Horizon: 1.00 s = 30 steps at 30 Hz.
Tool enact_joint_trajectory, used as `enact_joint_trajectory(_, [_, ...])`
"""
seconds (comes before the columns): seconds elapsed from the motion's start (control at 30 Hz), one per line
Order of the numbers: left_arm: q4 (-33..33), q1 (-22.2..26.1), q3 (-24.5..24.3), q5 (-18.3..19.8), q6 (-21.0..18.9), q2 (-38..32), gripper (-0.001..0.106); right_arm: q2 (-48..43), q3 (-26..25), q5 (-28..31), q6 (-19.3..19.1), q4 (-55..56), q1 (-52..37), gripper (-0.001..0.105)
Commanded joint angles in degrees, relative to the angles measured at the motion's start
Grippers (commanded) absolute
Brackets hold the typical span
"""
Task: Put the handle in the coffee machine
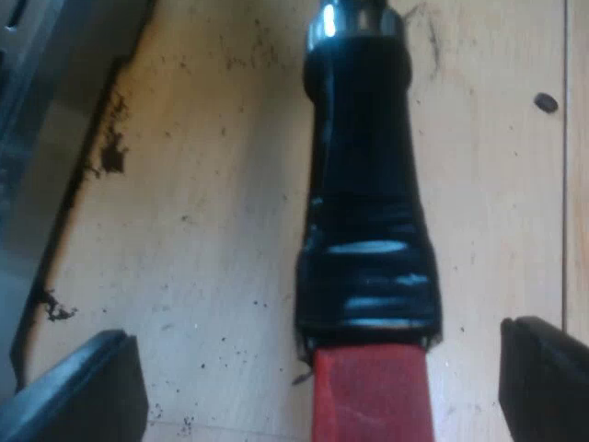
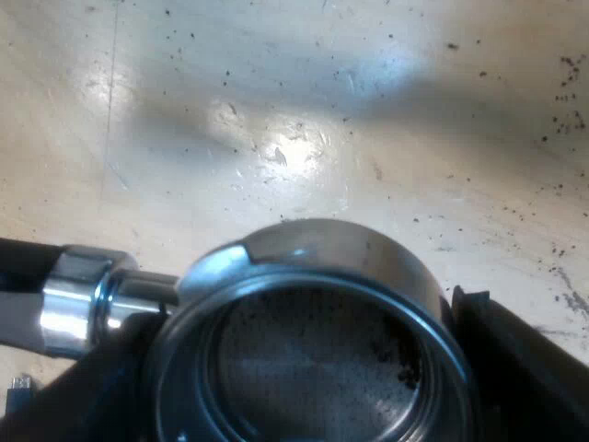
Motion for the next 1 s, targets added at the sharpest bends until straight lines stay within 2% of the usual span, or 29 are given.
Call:
enact_joint_trajectory(0.03, [-0.57,-0.01,-0.10,1.58,2.50,0.72,0.079,-1.22,-0.97,-1.65,-0.29,0.25,-0.19,0.000])
enact_joint_trajectory(0.2, [-0.57,-0.01,-0.10,1.57,4.91,2.33,0.079,-1.22,-0.97,-1.64,-0.29,0.25,-0.19,0.000])
enact_joint_trajectory(0.53, [-1.77,-0.01,-0.10,1.31,4.91,3.52,0.079,-1.22,-0.97,-1.64,-0.29,0.25,-0.19,0.000])
enact_joint_trajectory(0.73, [-1.59,-0.01,-0.10,0.33,4.91,3.52,0.069,-1.22,-0.97,-1.82,-0.29,0.25,-0.19,0.000])
enact_joint_trajectory(1.0, [-1.95,-0.01,-0.10,0.92,4.91,3.52,0.067,-1.22,-0.97,-1.99,-0.29,0.25,-0.19,0.000])
